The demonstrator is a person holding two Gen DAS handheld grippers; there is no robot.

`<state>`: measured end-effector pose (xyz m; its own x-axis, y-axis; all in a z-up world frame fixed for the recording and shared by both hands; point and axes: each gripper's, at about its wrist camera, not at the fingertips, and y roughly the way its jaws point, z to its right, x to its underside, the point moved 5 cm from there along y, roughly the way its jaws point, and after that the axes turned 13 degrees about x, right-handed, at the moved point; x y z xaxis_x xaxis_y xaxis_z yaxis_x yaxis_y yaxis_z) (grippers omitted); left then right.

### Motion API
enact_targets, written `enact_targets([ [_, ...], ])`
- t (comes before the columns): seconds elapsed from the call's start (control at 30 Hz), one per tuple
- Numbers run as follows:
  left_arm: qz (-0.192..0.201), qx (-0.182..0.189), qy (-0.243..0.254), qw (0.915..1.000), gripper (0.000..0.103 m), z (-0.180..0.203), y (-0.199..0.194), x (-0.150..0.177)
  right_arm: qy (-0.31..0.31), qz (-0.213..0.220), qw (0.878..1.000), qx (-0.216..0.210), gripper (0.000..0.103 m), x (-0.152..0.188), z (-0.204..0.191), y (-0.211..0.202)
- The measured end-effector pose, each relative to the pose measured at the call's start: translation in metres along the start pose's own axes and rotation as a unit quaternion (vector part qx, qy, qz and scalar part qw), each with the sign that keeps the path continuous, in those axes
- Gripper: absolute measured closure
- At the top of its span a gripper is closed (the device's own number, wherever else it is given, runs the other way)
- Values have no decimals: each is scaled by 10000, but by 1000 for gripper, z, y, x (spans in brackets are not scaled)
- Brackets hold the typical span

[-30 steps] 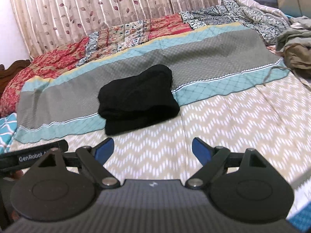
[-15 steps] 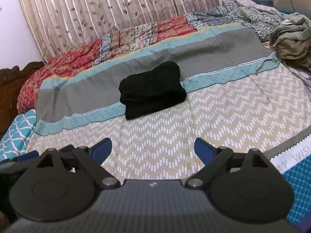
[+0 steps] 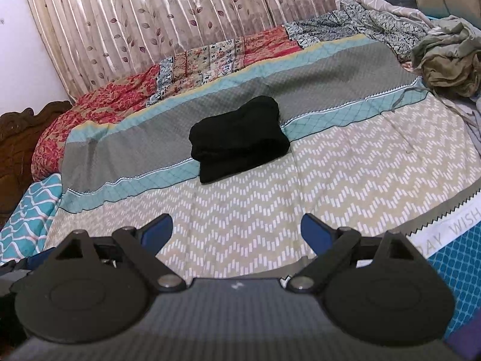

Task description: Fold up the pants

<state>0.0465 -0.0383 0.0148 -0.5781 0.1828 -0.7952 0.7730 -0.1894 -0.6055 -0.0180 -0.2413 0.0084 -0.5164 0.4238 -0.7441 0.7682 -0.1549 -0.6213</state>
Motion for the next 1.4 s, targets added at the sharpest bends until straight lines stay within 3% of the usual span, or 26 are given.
enact_targets([
  [0.37,-641,70,291,9975,0,11,9,34,-35,-305,9995,66,9,24,3,5],
  [0.57,-1015,313,278,9939,0,19,11,54,-91,-517,9985,147,9,42,7,5],
  [0.87,-1151,-275,677,9907,0,23,14,64,24,-635,9977,240,9,50,12,5],
  [1.4,-1849,84,301,9823,0,18,22,85,115,-867,9958,265,9,54,13,10],
])
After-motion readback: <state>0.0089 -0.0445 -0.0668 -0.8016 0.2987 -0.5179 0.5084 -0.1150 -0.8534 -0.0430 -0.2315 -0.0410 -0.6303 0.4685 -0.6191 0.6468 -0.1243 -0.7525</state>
